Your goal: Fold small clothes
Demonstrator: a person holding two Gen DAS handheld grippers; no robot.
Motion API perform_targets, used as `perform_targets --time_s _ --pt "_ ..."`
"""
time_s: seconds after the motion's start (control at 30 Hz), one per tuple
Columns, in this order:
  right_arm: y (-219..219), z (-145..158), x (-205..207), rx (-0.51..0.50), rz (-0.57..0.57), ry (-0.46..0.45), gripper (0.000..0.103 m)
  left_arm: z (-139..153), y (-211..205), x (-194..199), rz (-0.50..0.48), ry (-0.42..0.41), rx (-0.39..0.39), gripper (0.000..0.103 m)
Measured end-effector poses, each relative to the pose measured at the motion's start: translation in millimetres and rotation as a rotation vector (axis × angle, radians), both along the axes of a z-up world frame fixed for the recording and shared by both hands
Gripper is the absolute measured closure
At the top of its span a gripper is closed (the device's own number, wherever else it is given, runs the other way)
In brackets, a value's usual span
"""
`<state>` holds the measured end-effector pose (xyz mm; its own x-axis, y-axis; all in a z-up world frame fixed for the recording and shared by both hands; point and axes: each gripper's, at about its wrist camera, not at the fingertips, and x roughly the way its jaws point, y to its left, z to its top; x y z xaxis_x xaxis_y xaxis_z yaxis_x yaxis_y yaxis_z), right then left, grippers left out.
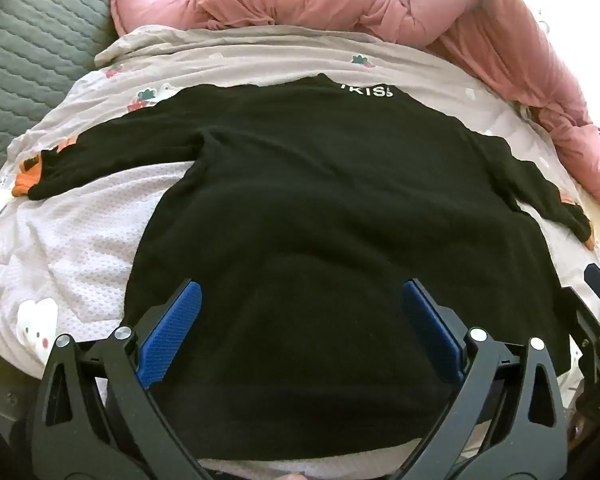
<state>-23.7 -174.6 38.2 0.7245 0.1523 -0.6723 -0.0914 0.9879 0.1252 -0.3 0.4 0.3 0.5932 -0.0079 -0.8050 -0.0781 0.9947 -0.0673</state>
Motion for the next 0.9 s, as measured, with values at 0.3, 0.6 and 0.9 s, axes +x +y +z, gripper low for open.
perform_targets --time_s 0.3,0.6,0.9 --pt "5.2 6.3 -4.1 -0.007 0.015 -0.005 0.004 11.5 1.2 0.1 0.005 0.012 0.009 0.009" --pt "1.8 6.0 -6.3 -0.003 0.024 -0.010 0.004 8.9 0.0 -4.2 -0.002 -0.009 0.019 0.009" --pt "3.0 3.9 -7.3 -0.006 0.024 -0.008 0.004 9.1 -1.7 -5.4 -0.003 -0.012 0.030 0.009"
